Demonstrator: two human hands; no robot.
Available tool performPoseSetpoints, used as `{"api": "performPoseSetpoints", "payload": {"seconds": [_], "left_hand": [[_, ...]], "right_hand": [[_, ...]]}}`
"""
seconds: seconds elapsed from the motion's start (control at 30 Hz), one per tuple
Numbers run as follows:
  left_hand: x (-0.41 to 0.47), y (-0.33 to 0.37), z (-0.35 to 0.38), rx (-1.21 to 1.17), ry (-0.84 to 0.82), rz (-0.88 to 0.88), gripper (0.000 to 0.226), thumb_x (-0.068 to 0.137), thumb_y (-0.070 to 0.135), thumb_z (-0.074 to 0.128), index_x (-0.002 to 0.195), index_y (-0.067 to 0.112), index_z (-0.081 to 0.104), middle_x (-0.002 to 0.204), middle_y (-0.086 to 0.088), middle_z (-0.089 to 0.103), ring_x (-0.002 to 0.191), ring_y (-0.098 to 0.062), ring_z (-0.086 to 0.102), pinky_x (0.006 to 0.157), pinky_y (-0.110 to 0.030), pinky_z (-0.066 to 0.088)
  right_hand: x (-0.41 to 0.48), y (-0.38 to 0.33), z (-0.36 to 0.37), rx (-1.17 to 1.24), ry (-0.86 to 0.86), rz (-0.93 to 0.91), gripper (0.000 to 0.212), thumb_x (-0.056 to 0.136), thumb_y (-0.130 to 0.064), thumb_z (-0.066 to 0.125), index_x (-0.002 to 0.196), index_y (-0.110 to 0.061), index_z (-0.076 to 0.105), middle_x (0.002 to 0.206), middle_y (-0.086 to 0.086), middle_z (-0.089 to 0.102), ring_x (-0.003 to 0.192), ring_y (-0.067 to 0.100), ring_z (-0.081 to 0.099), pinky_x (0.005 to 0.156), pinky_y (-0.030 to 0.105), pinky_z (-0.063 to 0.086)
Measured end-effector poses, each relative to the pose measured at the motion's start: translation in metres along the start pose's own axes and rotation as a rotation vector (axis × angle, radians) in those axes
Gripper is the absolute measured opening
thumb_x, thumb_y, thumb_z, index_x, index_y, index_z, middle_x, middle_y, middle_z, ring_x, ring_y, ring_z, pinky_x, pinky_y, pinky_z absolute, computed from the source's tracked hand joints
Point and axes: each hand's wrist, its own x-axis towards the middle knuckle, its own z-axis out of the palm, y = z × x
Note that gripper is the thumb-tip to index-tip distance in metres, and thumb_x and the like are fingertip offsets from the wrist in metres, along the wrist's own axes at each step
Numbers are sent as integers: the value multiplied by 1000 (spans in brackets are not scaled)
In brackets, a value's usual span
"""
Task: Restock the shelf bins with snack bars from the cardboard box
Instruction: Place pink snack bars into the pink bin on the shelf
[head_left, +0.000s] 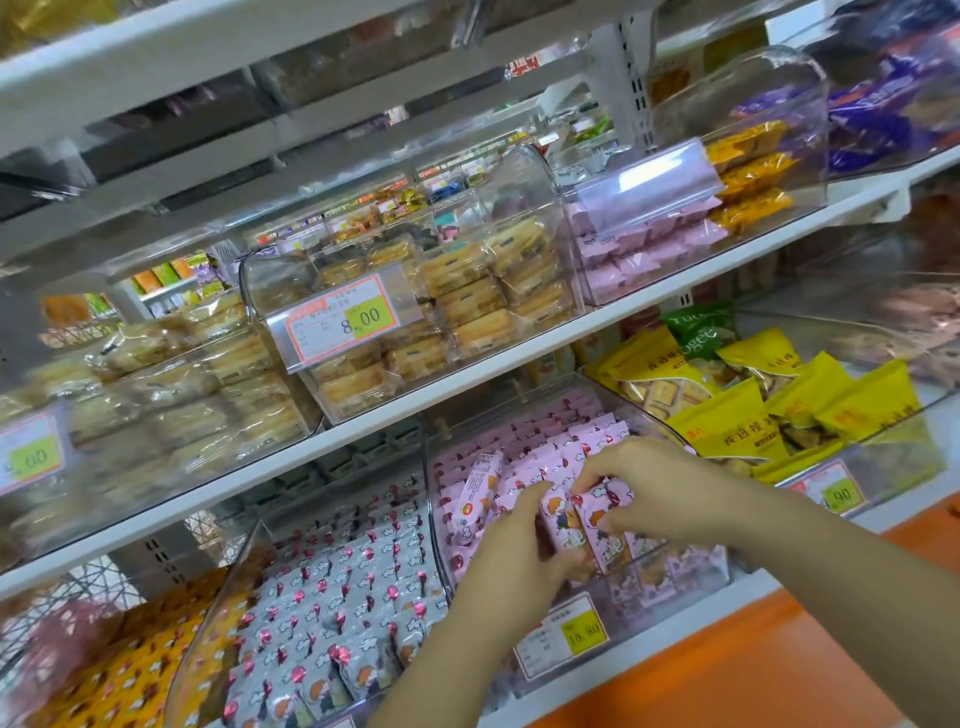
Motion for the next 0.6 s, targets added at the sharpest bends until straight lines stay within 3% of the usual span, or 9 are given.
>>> {"api": "performPoseSetpoints", "payload": {"seconds": [0.1,0.23,0.33,0.43,0.53,0.6], "left_hand": [[-5,-6,-6,-25,32,19,45,97,29,54,140,35,41,73,7,59,78,-16,65,66,-22,47],[-3,-7,-3,73,44,45,42,95,28,57,136,29,48,77,2,60,64,-7,55,62,-16,43],[-4,-5,-1,129,8,39,40,94,28,59,133,28,50,80,3,62,72,-14,60,73,-28,50],[-8,-5,-14,208,71,84,39,93,41,56,131,35,51,79,9,63,75,-9,60,77,-26,51],[-1,-18,-31,375,387,41,42,93,51,50,132,37,47,110,13,62,102,-9,59,92,-30,46],[9,-32,-35,491,423,-104,51,93,56,45,138,35,38,130,7,54,122,-17,48,103,-36,35]], "right_hand": [[-1,-1,-8,-9,-76,-2,35,86,-25,69,120,-30,63,130,-12,59,119,7,52,100,26,42],[-1,-8,-7,-127,-107,9,34,87,-28,67,120,-32,63,128,-13,60,117,6,53,96,25,43],[-1,-10,0,-201,-84,24,34,91,-29,62,124,-35,59,131,-15,57,120,8,51,98,28,38],[-2,-9,0,-153,-76,21,37,90,-33,62,126,-36,56,133,-16,55,123,6,49,103,28,36],[-1,-7,-2,-92,0,24,40,88,-40,61,127,-37,55,133,-17,55,123,6,49,109,31,33],[1,-8,-2,-89,36,16,39,89,-41,59,128,-36,54,132,-17,55,123,6,48,111,34,30]]}}
